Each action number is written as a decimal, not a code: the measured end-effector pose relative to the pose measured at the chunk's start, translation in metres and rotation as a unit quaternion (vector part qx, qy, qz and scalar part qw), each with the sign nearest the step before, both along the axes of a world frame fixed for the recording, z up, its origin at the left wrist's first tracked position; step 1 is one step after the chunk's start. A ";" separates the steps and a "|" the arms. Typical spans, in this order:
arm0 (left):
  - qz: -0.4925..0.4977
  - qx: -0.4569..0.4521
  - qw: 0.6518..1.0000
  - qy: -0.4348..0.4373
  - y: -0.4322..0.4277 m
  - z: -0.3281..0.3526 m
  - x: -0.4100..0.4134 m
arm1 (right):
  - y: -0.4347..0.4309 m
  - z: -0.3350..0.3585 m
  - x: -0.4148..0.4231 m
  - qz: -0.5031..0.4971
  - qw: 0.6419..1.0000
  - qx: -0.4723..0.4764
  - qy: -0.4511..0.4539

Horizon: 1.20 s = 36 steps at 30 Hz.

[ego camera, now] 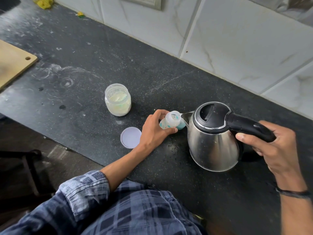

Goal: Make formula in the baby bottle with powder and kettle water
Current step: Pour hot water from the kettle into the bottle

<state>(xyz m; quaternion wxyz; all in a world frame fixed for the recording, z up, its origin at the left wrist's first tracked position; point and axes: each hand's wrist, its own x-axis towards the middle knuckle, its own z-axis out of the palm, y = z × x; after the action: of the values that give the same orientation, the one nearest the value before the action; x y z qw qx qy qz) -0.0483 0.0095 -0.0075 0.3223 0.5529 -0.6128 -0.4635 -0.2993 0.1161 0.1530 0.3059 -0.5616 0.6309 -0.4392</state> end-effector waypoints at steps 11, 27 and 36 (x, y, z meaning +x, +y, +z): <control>-0.001 0.002 1.000 0.001 0.000 0.001 0.000 | 0.000 -0.002 -0.004 -0.007 1.000 0.002 0.014; -0.006 -0.010 1.000 0.024 0.003 0.012 -0.003 | 0.002 -0.010 -0.010 -0.022 1.000 0.001 0.022; -0.009 -0.011 1.000 0.024 0.004 0.014 -0.003 | 0.004 -0.012 -0.012 -0.034 0.999 0.007 0.009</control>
<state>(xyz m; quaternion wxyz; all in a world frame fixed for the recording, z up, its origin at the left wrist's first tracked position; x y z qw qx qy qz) -0.0512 0.0136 0.0070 0.3388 0.5323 -0.6152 -0.4727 -0.3113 0.1204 0.1411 0.2892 -0.5415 0.6554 -0.4400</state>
